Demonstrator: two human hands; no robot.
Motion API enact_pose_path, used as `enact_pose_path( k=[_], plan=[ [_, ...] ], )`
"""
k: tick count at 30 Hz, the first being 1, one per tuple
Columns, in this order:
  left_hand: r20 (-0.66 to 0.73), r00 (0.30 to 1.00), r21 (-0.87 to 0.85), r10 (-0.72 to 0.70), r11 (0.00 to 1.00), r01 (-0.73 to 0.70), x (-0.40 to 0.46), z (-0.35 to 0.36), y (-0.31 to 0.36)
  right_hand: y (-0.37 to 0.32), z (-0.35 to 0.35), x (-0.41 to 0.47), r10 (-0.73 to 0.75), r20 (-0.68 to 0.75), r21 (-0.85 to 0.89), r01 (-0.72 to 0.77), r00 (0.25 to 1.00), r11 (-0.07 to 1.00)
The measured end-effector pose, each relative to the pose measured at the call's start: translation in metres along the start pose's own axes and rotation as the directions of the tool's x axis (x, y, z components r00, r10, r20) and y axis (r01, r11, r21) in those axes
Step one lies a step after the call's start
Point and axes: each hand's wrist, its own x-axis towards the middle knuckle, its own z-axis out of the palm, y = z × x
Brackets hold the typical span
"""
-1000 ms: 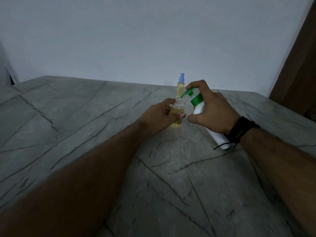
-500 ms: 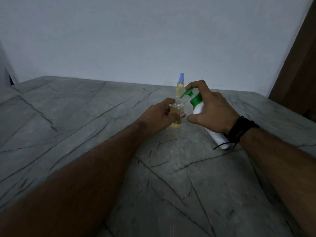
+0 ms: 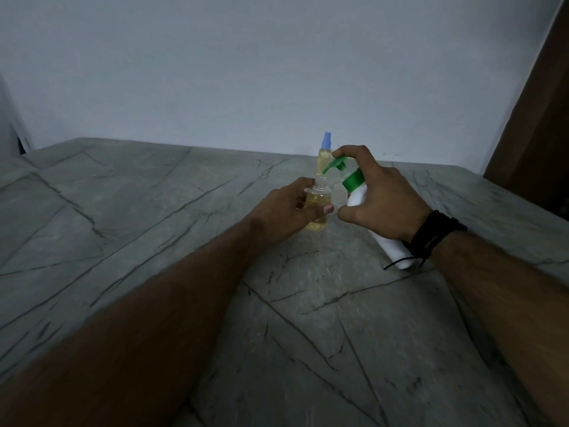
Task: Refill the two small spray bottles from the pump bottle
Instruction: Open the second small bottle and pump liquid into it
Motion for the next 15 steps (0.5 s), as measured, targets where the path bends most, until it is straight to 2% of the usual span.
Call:
enact_pose_path(
  k=[15],
  plan=[
    [0.012, 1.000, -0.001, 0.003, 1.000, -0.003, -0.0001, -0.0014, 0.0015, -0.0003, 0.0004, 0.0012, -0.013, 0.006, 0.011, 0.013, 1.000, 1.000]
  ],
)
